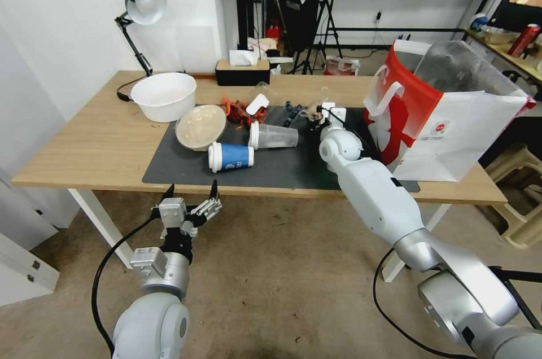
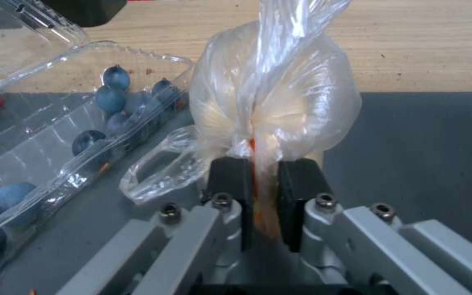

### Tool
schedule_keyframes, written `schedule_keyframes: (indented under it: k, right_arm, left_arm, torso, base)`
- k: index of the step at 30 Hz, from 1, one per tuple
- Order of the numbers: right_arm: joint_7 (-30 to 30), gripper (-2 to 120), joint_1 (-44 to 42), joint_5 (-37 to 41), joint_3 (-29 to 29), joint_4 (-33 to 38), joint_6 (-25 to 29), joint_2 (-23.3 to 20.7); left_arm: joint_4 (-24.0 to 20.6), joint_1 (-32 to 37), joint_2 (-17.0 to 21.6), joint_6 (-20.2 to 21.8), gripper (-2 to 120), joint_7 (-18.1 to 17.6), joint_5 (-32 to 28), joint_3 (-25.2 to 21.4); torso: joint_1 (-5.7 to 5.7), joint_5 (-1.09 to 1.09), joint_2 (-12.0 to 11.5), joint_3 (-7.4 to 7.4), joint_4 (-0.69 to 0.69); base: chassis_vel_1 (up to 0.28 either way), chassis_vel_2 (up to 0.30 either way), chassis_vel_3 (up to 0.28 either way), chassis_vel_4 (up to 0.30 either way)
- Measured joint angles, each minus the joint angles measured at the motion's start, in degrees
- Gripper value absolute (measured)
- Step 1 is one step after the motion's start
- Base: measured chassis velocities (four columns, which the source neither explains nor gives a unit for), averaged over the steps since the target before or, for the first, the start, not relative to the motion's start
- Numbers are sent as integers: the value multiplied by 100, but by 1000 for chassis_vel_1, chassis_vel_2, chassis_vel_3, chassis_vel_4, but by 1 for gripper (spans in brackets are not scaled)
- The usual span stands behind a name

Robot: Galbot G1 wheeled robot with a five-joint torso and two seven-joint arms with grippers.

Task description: Pick up the trash from the table and place it into the takeout bag.

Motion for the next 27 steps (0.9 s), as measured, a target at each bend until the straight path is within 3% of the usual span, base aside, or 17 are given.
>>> schedule_keyframes:
  k: [8,13,27]
  right_arm:
    - [10,2,-87,17,31,192,22,-75]
    - [49,2,-192,135,109,674,23,-197]
    - [20,2,-515,879,494,3168,-66,-1003]
  left_arm:
    - [2,7,4,-20,100,-12,4,-1]
    - [1,9,6,-21,100,-19,4,-5]
    - [-68,38,8,-22,100,-24,25,2]
  torso:
    - [1,1,-1,0,-2]
    - [0,0,-1,0,0]
    - [1,1,0,0,-1]
  base:
    - [0,0,0,0]
    - [0,0,0,0]
    - [0,0,0,0]
